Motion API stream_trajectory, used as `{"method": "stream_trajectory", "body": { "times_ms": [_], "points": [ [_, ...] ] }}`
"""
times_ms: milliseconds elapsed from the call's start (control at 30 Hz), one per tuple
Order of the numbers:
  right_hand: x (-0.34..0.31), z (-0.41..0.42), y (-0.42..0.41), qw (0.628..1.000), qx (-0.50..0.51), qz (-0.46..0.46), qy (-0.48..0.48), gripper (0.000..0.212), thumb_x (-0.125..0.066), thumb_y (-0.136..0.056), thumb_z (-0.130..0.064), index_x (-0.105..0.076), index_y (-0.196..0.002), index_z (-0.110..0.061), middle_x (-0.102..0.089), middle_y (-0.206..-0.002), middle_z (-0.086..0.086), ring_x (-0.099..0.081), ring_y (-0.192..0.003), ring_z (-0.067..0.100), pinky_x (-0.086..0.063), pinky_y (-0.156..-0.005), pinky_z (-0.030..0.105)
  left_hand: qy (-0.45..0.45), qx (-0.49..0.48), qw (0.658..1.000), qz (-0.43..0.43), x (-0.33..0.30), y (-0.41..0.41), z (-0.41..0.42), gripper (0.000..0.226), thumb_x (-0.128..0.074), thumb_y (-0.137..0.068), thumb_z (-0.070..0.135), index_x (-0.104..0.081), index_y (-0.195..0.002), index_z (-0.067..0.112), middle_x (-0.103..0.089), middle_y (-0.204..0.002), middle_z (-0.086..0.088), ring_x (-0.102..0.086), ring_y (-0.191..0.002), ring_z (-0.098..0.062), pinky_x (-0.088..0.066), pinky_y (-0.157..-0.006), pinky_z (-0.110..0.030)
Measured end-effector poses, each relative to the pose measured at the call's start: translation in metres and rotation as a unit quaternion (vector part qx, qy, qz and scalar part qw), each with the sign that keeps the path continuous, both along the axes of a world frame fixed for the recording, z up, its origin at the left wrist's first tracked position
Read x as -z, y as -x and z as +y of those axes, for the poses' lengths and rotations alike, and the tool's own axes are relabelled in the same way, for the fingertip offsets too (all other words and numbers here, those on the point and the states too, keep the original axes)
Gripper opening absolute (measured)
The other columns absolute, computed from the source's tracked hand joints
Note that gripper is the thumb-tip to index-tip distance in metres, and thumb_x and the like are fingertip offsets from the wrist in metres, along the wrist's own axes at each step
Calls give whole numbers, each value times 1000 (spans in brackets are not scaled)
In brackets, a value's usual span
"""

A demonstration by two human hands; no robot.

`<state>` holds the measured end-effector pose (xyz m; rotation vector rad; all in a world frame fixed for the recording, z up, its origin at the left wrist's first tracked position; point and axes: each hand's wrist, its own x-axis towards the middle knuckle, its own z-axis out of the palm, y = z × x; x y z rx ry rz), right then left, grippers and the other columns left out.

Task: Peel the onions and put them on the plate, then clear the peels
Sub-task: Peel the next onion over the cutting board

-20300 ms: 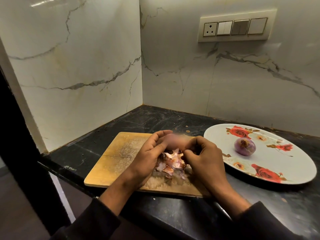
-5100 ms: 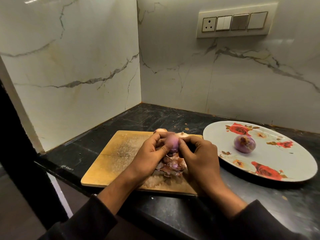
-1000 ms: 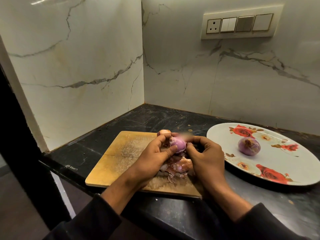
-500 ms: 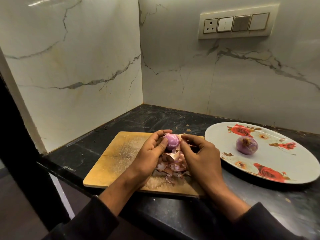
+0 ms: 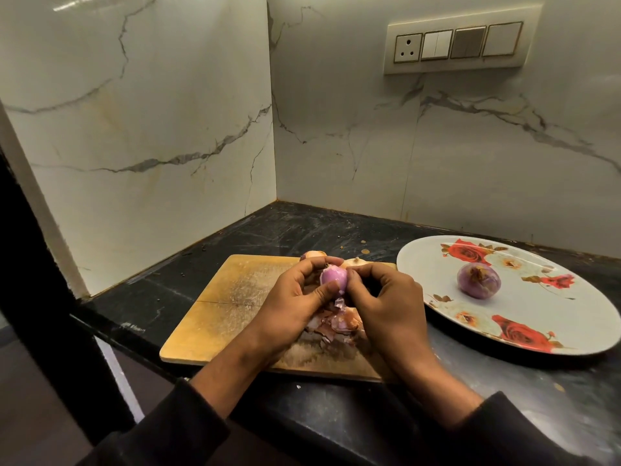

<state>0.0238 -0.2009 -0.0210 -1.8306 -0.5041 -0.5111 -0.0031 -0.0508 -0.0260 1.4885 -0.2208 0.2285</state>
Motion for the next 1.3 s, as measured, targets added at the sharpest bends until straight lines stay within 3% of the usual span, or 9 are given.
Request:
{"method": "stream_trajectory", "body": {
  "times_ms": [267,433,600,800,1000,1300],
  "points": [
    [-2,3,5,1000,25,-11,0,6,-71,-92,-15,-77,-93,-16,-61,-72,-23,-61,-78,-13,-43,-63,3,-1,11,1000,-1,-2,1,0,35,-66,-90,9,-62,-125,9,-71,-121,-9,-67,-117,-24,-53,-101,-46],
    [-2,4,7,1000,20,-1,-19,8,-71,-92,-14,-74,-93,-21,-59,-73,-25,-60,-78,-16,-44,-63,3,-11,3,1000,-7,-3,2,-1,35,-65,-90,5,-63,-124,11,-72,-120,-6,-68,-115,-22,-56,-98,-41],
    [-3,4,8,999,17,4,-33,14,-72,-91,-15,-69,-89,-29,-61,-74,-25,-62,-78,-14,-46,-63,5,-13,4,1000,-6,-3,3,-1,34,-64,-91,1,-63,-123,11,-71,-120,-5,-68,-115,-21,-57,-96,-40],
    [-3,4,7,999,9,18,-41,13,-73,-91,-16,-70,-93,-28,-64,-76,-22,-64,-78,-12,-47,-63,5,-13,1,1000,-11,-4,5,-1,34,-65,-89,-2,-64,-120,13,-71,-120,-5,-68,-114,-21,-58,-93,-36],
    [0,3,2,999,22,30,-26,6,-72,-91,-16,-76,-96,-19,-65,-78,-20,-63,-80,-9,-45,-62,4,-28,-2,1000,-2,-3,3,0,34,-64,-91,-2,-63,-122,12,-69,-124,-8,-67,-117,-23,-56,-98,-42],
    [4,3,-3,996,32,62,-55,10,-71,-92,-14,-74,-96,-23,-70,-82,-13,-67,-78,1,-52,-65,10,-31,-8,999,-5,-5,3,-2,35,-65,-89,-3,-63,-121,12,-70,-120,-5,-67,-115,-21,-58,-94,-37]
  ]
}}
